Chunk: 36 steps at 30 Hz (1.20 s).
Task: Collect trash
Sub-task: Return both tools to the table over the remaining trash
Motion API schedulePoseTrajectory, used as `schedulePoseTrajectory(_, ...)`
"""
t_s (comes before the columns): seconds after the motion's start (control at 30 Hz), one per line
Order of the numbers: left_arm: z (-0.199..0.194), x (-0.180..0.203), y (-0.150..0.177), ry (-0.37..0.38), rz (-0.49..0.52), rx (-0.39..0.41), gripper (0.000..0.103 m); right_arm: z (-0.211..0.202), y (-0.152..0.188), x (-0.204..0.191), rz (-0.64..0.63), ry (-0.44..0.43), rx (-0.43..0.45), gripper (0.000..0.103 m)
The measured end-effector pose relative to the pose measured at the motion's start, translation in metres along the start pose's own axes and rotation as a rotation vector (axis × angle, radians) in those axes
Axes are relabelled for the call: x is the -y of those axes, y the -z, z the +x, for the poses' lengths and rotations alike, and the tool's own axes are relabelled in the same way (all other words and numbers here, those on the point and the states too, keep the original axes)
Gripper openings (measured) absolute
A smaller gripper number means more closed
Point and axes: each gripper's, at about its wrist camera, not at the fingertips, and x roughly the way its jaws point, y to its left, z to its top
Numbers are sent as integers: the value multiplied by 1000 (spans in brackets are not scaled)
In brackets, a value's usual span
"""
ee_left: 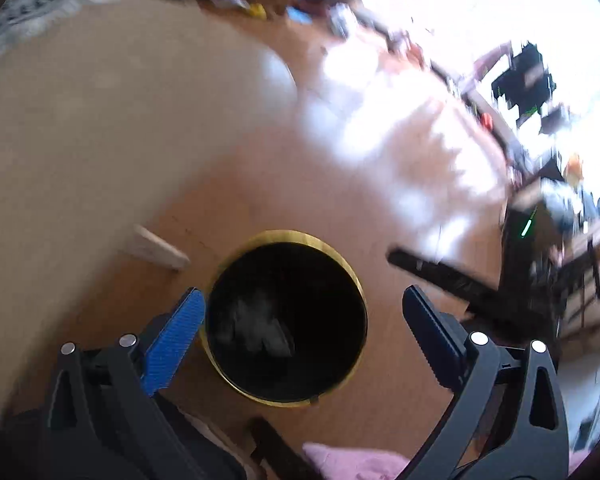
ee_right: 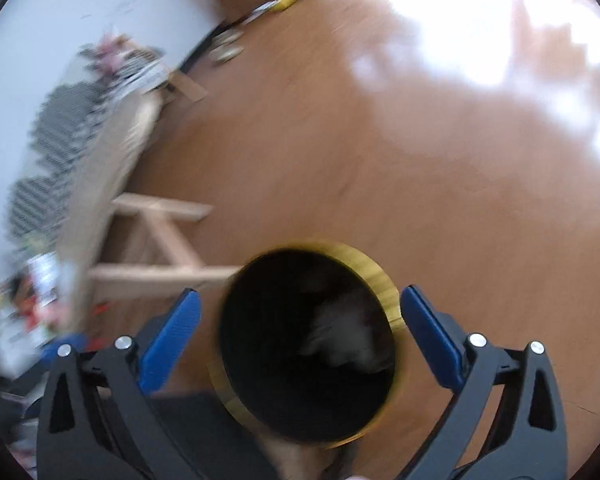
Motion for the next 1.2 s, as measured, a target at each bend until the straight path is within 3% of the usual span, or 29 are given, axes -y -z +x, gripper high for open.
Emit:
schedulePoseTrajectory(0.1,-53,-30,-14,-38,-50,93,97,-11,-3,-1,-14,183,100,97)
schedulePoseTrajectory(0.2,-90,-81,-18,-92,-172,75,97,-19,0,-18,-59,226,163,97)
schedulePoseTrajectory(0.33,-136,-156,4,-95,-348,129,97,-17,6,-61,-154,192,146,97)
schedulePoseTrajectory(0.43,-179,-210,30,-134,-458,233,97,-15,13,-101,-216,155,134,97)
schedulePoseTrajectory(0.57,-245,-269,62,-229,-533,353,97,-10,22,-164,-300,114,129,97)
schedulePoseTrajectory(0.73,-313,-335,96,-420,-623,457,97,-20,26,-254,-464,59,185,97)
schedulePoseTrajectory(0.83,-331,-384,113,-528,-693,494,97,-34,29,-325,-557,-39,228,97)
schedulePoseTrajectory(0.9,-331,-409,119,-552,-687,522,97,-38,40,-379,-632,-125,228,97)
schedulePoseTrajectory(1.0,-322,-439,127,-623,-678,465,97,-31,73,-454,-799,-221,200,97)
schedulePoseTrajectory(1.1,-311,-452,130,-712,-605,375,97,-10,114,-512,-1001,-326,127,97)
schedulePoseTrajectory(1.2,-299,-459,120,-736,-527,320,97,21,137,-550,-1083,-323,89,97)
